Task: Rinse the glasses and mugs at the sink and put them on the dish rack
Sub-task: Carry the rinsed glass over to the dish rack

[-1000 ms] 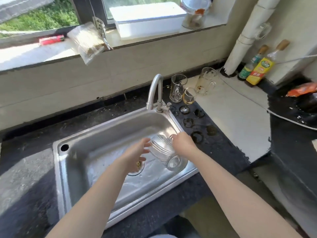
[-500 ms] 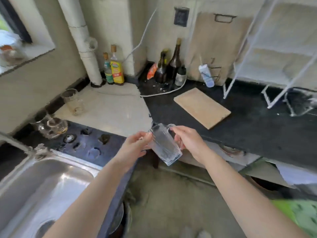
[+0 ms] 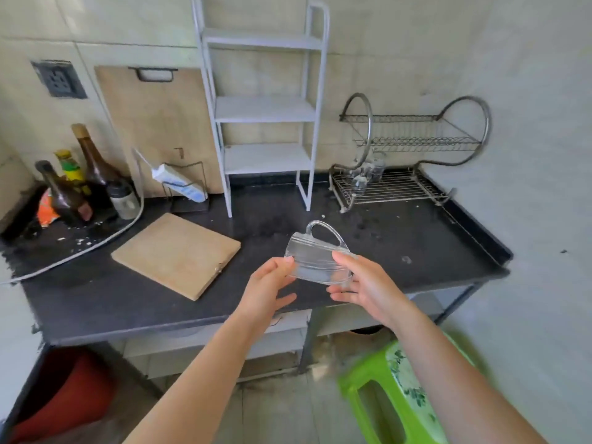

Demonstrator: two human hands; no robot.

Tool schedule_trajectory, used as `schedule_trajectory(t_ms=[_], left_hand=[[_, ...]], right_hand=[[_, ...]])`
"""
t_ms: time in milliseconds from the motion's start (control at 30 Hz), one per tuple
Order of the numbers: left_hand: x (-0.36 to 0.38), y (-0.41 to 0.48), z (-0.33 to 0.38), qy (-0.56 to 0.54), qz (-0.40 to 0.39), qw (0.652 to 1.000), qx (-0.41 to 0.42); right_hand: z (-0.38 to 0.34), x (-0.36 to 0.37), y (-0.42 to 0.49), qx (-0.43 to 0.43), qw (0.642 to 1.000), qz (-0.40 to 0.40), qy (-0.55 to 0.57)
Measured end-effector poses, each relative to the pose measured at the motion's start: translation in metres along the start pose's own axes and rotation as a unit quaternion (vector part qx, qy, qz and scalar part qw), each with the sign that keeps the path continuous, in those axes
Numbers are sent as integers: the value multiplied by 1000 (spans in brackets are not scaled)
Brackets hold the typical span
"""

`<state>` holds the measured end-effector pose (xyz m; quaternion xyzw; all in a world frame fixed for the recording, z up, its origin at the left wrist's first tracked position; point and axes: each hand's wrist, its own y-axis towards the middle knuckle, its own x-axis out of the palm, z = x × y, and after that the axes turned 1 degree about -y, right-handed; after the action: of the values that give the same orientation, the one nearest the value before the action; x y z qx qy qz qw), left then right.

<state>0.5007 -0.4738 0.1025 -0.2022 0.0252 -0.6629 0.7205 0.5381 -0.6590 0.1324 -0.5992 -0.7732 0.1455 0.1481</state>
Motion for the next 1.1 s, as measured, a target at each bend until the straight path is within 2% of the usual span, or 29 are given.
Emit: schedule_trajectory(t_ms=[167, 267, 400, 500, 567, 633, 733, 833, 933, 1100], left_hand=[[62, 74, 28, 84, -72, 992, -54], [90, 128, 34, 78, -127, 986, -68], [129, 196, 27, -1, -147, 988, -51], [153, 245, 12, -30, -172, 984, -39], [164, 274, 6, -21, -192, 980, -50], [173, 303, 7, 39, -203, 977, -60], [181, 353, 14, 232, -165, 959, -2], [183, 400, 19, 406, -57, 907, 95], [181, 434, 22, 445, 30, 890, 91], [186, 479, 11, 460, 56, 884, 65]], right_hand=[[-32, -86, 34, -13, 997, 25, -71], [-47, -120, 70, -27, 991, 83, -98], [-50, -146, 127, -48, 981, 188, 6], [-50, -159, 173, -39, 976, 172, 129], [-53, -174, 202, -24, 970, 183, 161], [-58, -195, 229, -21, 967, 207, 146], [-70, -228, 269, -38, 964, 242, 99], [-82, -257, 307, -66, 962, 261, 32], [-92, -282, 343, -93, 955, 272, -69], [-106, -325, 409, -126, 939, 261, -184]])
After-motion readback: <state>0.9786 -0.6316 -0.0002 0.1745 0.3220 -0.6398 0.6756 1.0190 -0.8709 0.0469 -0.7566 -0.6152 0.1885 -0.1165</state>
